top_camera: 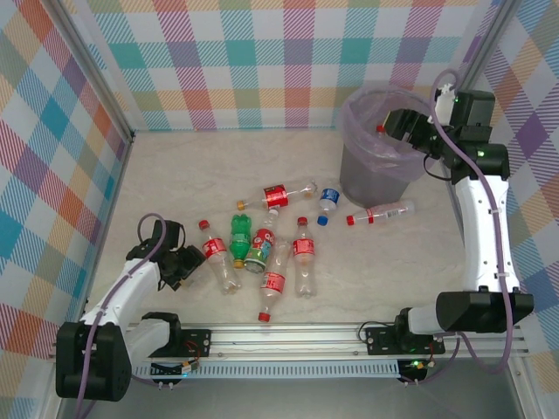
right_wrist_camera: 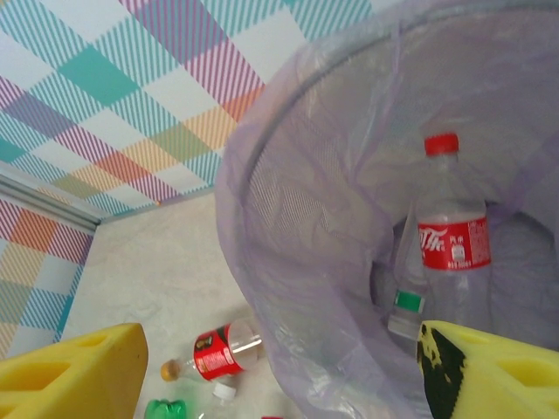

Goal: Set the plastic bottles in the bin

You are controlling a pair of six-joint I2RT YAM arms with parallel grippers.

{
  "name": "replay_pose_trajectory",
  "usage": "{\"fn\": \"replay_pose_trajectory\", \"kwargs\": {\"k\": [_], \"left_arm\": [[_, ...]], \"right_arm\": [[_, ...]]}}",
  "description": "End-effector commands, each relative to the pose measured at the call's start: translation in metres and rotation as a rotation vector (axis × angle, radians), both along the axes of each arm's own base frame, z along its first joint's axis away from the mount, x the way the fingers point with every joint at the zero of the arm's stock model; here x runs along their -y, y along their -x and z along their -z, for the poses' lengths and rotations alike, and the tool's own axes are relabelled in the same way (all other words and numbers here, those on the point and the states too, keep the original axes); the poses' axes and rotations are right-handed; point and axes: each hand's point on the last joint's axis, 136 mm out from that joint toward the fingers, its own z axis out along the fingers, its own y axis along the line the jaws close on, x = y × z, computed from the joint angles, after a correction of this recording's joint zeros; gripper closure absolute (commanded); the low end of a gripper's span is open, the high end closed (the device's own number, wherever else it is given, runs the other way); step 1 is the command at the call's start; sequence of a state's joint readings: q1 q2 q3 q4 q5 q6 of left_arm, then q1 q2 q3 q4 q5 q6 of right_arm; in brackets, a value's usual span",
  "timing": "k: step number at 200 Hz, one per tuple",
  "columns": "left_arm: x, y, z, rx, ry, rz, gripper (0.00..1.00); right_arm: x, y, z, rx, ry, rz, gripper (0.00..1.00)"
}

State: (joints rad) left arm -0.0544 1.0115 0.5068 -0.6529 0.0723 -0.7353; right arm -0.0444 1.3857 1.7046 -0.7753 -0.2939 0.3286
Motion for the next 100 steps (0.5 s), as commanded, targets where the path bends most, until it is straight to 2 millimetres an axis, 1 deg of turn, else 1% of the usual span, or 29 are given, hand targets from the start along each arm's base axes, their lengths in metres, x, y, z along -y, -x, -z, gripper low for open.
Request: {"fn": "replay_pose_trajectory", "kwargs": {"k": [1, 20, 30, 40, 55, 67, 85, 100], "left_arm": [[-0.014, 0.010, -0.010, -0.016, -0.076, 0.000, 0.30], [-0.023, -0.002, -0.035, 0.076, -0.135, 0.010, 0.32], [-0.028, -0.009, -0.049, 0.134, -0.161, -0.002, 0.34], [-0.028, -0.017, -0.061, 0.178, -0.165, -0.005, 0.35], [-0.023, -0.031, -0.076, 0.228, -0.144, 0.014, 0.35], [-0.016, -0.043, -0.085, 0.256, -0.117, 0.044, 0.35], [-0.005, -0.063, -0.096, 0.289, -0.065, 0.074, 0.35], [0.007, -0.083, -0.110, 0.342, -0.023, 0.093, 0.35]], "right_arm": [[-0.007, 0.018, 0.002, -0.007, -0.025, -0.028, 0.19], [-0.005, 0.029, 0.011, -0.024, -0.004, -0.024, 0.19], [0.000, 0.038, 0.014, -0.038, 0.027, -0.010, 0.19], [0.003, 0.049, 0.014, -0.047, 0.062, -0.004, 0.19], [0.006, 0.065, 0.014, -0.059, 0.099, -0.006, 0.19], [0.005, 0.073, 0.016, -0.067, 0.110, -0.015, 0.19], [0.003, 0.080, 0.022, -0.075, 0.097, -0.026, 0.19], [-0.006, 0.083, 0.022, -0.063, 0.055, -0.057, 0.19]]}}
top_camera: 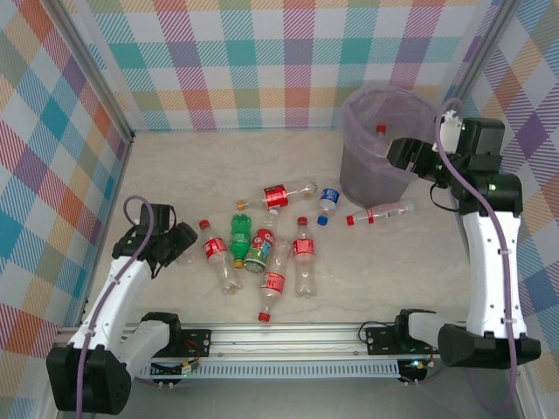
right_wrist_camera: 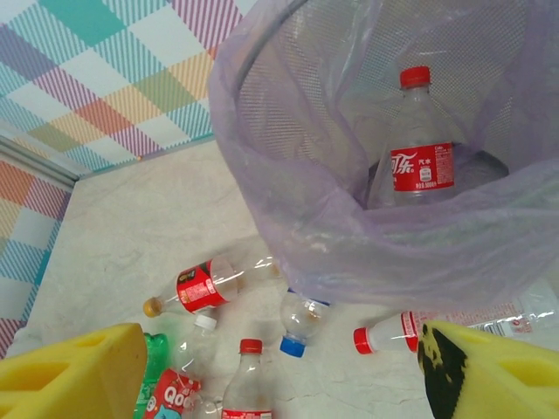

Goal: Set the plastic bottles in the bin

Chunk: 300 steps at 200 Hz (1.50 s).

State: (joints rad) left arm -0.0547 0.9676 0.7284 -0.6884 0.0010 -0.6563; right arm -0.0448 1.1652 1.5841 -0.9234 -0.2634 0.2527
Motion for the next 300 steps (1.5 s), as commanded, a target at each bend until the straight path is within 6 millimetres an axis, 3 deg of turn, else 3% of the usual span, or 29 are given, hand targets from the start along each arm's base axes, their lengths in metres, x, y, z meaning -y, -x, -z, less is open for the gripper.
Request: {"fn": "replay_pose_trajectory", "kwargs": {"k": [1, 22, 48, 73, 113, 148, 175, 250, 280, 300], "left_arm": [[0.017, -0.033, -0.027, 0.105, 0.060, 0.064, 0.35], [0.042, -0.067, -0.062, 0.219, 0.079, 0.115, 0.35], [0.097, -0.101, -0.109, 0.374, 0.113, 0.229, 0.35], [0.157, -0.119, -0.140, 0.481, 0.170, 0.357, 0.36], [0.239, -0.114, -0.152, 0.536, 0.191, 0.634, 0.42], [0.278, -0.107, -0.146, 0.600, 0.227, 0.758, 0.48], [0.300, -0.106, -0.140, 0.592, 0.261, 0.828, 0.48], [0.348, -0.093, -0.131, 0.620, 0.351, 0.967, 0.48], [0.368, -0.084, -0.140, 0.655, 0.372, 1.039, 0.48], [0.367, -0.080, -0.142, 0.663, 0.356, 1.038, 0.48]], "right_arm": [[-0.008, 0.008, 0.016, -0.042, -0.023, -0.045, 0.19], [-0.020, 0.003, 0.008, -0.008, -0.087, -0.097, 0.19], [-0.043, -0.016, -0.006, 0.023, -0.191, -0.180, 0.20], [-0.079, -0.025, -0.007, 0.017, -0.151, -0.264, 0.20], [-0.145, -0.017, -0.016, 0.037, -0.205, -0.461, 0.20], [-0.175, -0.007, -0.003, 0.002, -0.231, -0.524, 0.20], [-0.178, 0.000, 0.011, -0.020, -0.225, -0.512, 0.20], [-0.155, 0.006, 0.032, -0.094, -0.201, -0.366, 0.19], [-0.146, -0.009, 0.047, -0.172, -0.233, -0.273, 0.12], [-0.140, -0.019, 0.054, -0.212, -0.253, -0.214, 0.08]]}}
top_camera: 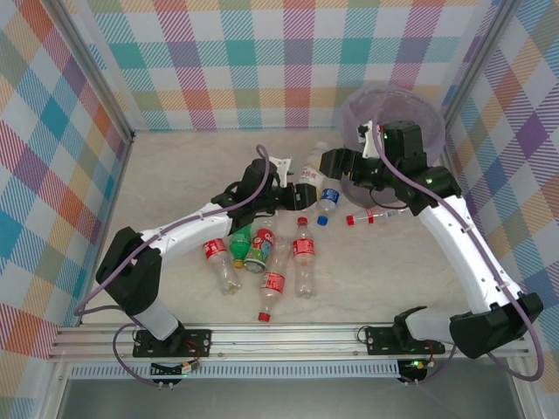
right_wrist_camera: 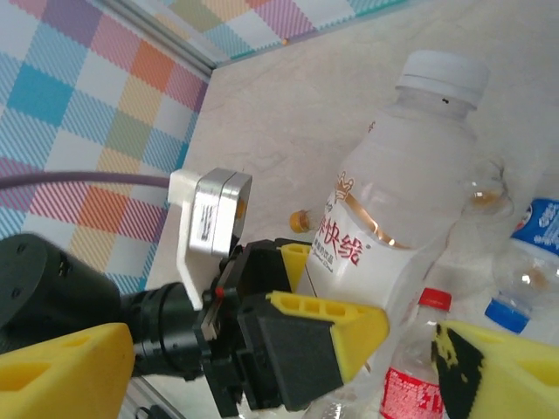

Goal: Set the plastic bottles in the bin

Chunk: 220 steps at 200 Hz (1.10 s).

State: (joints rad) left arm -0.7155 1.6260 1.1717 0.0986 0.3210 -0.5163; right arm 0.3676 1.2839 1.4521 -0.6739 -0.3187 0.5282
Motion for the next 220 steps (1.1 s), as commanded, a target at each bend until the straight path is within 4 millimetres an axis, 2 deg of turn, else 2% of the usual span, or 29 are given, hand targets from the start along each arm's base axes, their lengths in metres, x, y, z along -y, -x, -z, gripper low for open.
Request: {"fn": "replay_pose_trajectory", "kwargs": {"k": [1, 22, 56, 79, 134, 156, 186, 220], "left_arm": [[0.014, 0.006, -0.043, 0.123, 0.071, 0.054, 0.48], [0.004, 0.010, -0.048, 0.153, 0.072, 0.025, 0.48], [-0.002, 0.020, -0.056, 0.201, 0.088, 0.029, 0.48], [-0.004, 0.026, -0.062, 0.236, 0.103, 0.034, 0.48], [-0.003, 0.035, -0.064, 0.265, 0.098, 0.063, 0.48], [-0.003, 0.036, -0.066, 0.275, 0.099, 0.066, 0.48], [-0.002, 0.037, -0.063, 0.269, 0.096, 0.073, 0.48], [-0.001, 0.038, -0.072, 0.269, 0.101, 0.084, 0.43]], "right_arm": [[0.011, -0.013, 0.012, -0.083, -0.012, 0.094, 0.08], [0.013, -0.020, 0.021, -0.108, -0.004, 0.120, 0.05], [-0.007, -0.030, 0.035, -0.149, -0.062, 0.075, 0.03], [-0.010, -0.040, 0.044, -0.162, -0.055, 0.079, 0.03], [-0.028, -0.057, 0.041, -0.169, -0.107, 0.028, 0.04], [-0.030, -0.062, 0.044, -0.172, -0.100, 0.025, 0.08], [-0.031, -0.067, 0.042, -0.154, -0.093, 0.020, 0.19], [-0.033, -0.070, 0.038, -0.138, -0.095, 0.008, 0.29]]}}
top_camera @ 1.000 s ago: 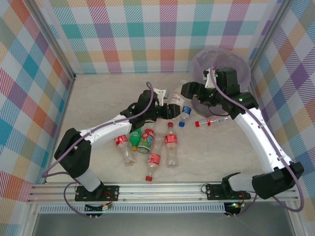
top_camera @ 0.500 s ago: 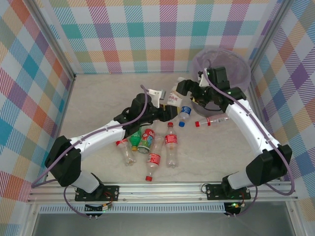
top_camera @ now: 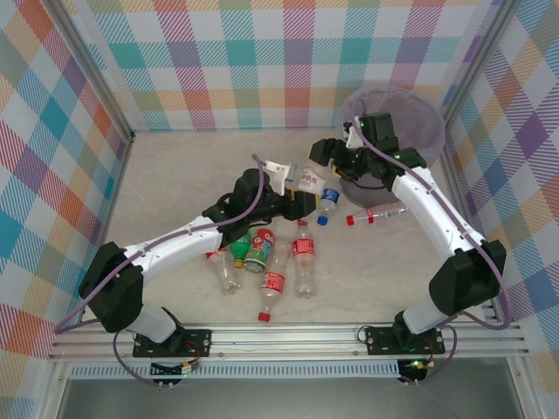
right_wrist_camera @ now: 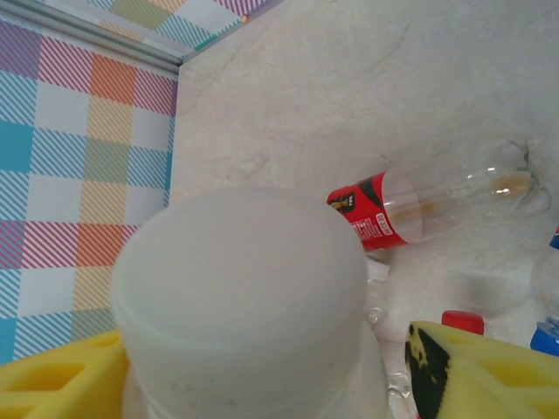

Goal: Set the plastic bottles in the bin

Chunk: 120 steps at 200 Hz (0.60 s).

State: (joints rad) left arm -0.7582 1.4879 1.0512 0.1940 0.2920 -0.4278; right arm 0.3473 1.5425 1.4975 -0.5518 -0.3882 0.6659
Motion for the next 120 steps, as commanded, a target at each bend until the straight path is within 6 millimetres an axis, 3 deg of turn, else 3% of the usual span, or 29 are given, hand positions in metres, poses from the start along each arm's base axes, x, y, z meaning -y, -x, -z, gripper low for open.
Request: {"fn": "replay_pose_trajectory", "kwargs": {"k": [1, 20, 47, 88, 120], "left_arm": [[0.005, 0.008, -0.044, 0.106, 0.073, 0.041, 0.43], [-0.001, 0.011, -0.052, 0.124, 0.078, 0.018, 0.42], [-0.010, 0.008, -0.045, 0.128, 0.052, -0.025, 0.41], [-0.005, 0.005, -0.043, 0.111, 0.038, -0.018, 0.36], [-0.003, 0.004, -0.049, 0.114, 0.046, -0.015, 0.30]], "right_arm": [[-0.007, -0.007, -0.016, 0.055, -0.017, -0.026, 0.30], [-0.011, -0.010, -0.021, 0.061, -0.021, -0.049, 0.36], [-0.019, -0.014, -0.029, 0.069, -0.043, -0.076, 0.42], [-0.019, -0.016, -0.044, 0.112, -0.051, -0.070, 0.48], [-0.018, -0.013, -0.043, 0.107, -0.048, -0.072, 0.53]]}}
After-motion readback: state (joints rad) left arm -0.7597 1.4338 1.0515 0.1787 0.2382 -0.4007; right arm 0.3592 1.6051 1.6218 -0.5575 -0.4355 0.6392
